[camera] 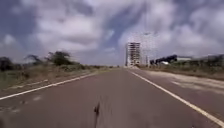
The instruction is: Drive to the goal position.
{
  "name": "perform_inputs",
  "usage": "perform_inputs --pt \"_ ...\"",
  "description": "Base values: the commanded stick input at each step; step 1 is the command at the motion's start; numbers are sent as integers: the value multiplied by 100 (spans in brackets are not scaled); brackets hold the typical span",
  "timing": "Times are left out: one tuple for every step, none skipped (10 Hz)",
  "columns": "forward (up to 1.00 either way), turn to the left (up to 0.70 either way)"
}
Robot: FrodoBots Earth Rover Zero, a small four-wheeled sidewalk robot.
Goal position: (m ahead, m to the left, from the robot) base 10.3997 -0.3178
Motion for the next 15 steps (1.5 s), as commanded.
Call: perform_inputs --pt "100 0" --pt "100 -40" --pt "100 -40" --pt "100 -40" --pt "100 -40" --pt "100 0" --pt "100 0" --pt "100 0" --pt "100 0" --pt "100 0" --pt "100 0" --pt "100 0" --pt "100 0" --pt "100 0" --pt "100 0"
